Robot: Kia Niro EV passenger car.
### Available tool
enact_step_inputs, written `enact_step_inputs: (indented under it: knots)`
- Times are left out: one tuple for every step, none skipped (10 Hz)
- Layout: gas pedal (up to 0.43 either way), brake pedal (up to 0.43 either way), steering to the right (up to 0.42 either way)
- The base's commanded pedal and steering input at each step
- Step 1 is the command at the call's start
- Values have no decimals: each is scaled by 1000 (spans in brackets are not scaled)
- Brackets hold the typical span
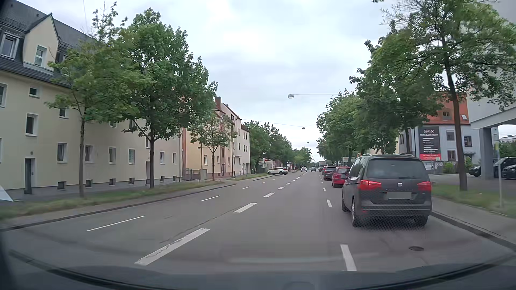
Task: Follow the waypoints while adhering to traffic rules and regulations
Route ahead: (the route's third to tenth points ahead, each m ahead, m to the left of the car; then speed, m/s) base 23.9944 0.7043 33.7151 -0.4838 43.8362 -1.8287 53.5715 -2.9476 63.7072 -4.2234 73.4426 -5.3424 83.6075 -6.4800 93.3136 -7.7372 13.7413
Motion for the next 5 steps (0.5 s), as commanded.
enact_step_inputs:
  knots:
    - [378, 0, 30]
    - [370, 0, 36]
    - [358, 0, 36]
    - [358, 0, 35]
    - [339, 0, 31]
